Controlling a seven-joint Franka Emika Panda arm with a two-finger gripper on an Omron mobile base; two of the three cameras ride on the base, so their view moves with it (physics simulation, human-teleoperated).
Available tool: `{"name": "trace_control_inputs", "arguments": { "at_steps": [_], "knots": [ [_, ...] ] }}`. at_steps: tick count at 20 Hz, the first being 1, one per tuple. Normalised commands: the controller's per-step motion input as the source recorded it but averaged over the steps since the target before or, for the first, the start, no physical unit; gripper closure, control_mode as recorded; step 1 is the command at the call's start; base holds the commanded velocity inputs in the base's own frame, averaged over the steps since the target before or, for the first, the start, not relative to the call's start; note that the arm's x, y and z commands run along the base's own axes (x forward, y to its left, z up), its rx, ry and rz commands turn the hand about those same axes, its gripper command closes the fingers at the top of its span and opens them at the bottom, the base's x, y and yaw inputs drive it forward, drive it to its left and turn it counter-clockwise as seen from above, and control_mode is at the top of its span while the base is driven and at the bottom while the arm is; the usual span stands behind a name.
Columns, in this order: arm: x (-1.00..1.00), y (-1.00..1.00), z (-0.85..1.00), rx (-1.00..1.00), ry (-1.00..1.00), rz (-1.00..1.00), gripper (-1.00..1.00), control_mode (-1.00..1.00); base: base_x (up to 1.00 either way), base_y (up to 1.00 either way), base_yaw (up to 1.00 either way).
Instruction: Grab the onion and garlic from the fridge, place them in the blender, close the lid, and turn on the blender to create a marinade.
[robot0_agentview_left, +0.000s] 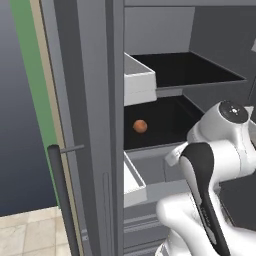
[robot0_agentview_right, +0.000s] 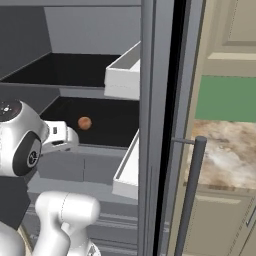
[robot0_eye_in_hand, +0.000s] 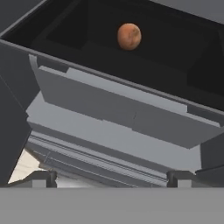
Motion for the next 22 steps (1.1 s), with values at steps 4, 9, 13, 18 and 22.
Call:
{"name": "trace_control_inputs", "arguments": {
  "at_steps": [4, 9, 13, 18, 22],
  "knots": [
    [0.70, 0.00, -0.11, 0.14, -0.17, -0.33, -1.00, -1.00, 0.00, 0.00, 0.00],
    [0.85, 0.01, 0.21, 0.17, -0.01, -0.19, -1.00, -1.00, 0.00, 0.00, 0.00],
    [0.78, 0.01, -0.02, 0.15, 0.03, 0.00, -1.00, -1.00, 0.00, 0.00, 0.00],
    [0.64, 0.41, -0.36, 0.05, 0.19, 0.00, -1.00, -1.00, 0.00, 0.00, 0.00],
    [0.31, 0.48, -0.26, -0.05, 0.08, 0.00, -1.00, -1.00, 0.00, 0.00, 0.00]
  ]
}}
